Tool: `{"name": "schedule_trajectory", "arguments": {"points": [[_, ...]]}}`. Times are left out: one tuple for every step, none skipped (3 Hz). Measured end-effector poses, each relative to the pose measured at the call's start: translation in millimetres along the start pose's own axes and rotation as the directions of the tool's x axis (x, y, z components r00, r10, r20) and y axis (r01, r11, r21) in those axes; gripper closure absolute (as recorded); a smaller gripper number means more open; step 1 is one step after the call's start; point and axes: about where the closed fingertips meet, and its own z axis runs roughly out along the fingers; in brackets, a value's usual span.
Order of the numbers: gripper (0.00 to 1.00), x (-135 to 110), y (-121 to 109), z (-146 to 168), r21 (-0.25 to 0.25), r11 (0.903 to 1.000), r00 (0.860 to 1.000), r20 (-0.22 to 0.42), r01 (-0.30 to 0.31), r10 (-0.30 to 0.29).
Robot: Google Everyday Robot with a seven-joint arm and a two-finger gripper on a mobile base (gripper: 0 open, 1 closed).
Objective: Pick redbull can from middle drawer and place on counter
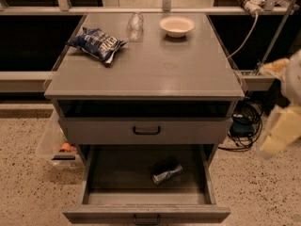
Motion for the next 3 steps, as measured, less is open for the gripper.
{"name": "schedule_trajectory", "arguments": {"points": [[0.0,42,37,63,-0.066,0.9854,0.977,0.133,-0.157,0.165],[0.0,72,54,133,-0.113,0.9527,0.925,0.23,-0.282,0.301],[0.0,79,40,147,-0.073,0.9452,0.91,0.256,-0.318,0.326]]}}
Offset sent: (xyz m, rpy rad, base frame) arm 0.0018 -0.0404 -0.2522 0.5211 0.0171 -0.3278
